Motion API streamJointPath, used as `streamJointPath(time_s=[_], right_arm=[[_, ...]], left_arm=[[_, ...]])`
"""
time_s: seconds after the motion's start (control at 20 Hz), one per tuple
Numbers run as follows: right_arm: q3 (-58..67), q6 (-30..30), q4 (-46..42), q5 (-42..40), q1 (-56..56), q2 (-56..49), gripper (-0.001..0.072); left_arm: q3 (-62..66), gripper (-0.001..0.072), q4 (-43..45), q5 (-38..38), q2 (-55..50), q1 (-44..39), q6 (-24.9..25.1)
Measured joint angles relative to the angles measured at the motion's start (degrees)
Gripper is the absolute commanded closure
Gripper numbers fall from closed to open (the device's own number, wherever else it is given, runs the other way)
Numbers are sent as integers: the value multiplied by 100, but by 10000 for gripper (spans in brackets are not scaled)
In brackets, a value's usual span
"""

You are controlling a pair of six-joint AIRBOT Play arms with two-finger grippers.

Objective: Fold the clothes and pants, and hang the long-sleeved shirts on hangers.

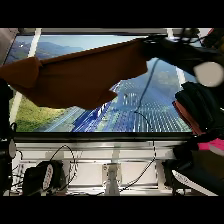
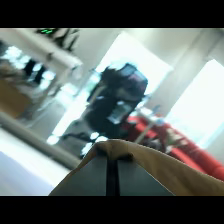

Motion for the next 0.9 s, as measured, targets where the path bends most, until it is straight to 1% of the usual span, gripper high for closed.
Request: streamJointPath(time_s=[0.2, 0.25, 0.4, 0.5, 0.7, 0.9], right_arm=[[24, -151, -122, 286, -20, 935, 696], [42, -166, -138, 299, -24, 1145, 696], [70, -177, -140, 387, -24, 1580, 696], [57, -155, -144, 507, -24, 1670, 696], [-308, 243, -155, 879, -24, 1567, 696], [-1106, 710, -157, 723, -24, 1143, 695]], left_arm=[[17, 688, -63, 337, 308, -616, -302], [20, 688, -72, 380, 380, -780, -413], [22, 688, -83, 352, 439, -1110, -544], [46, 689, -94, 151, 304, -1211, -590], [450, 689, -63, -223, -323, -1316, -629], [1152, 688, 210, -1134, -1534, -1445, -535]])
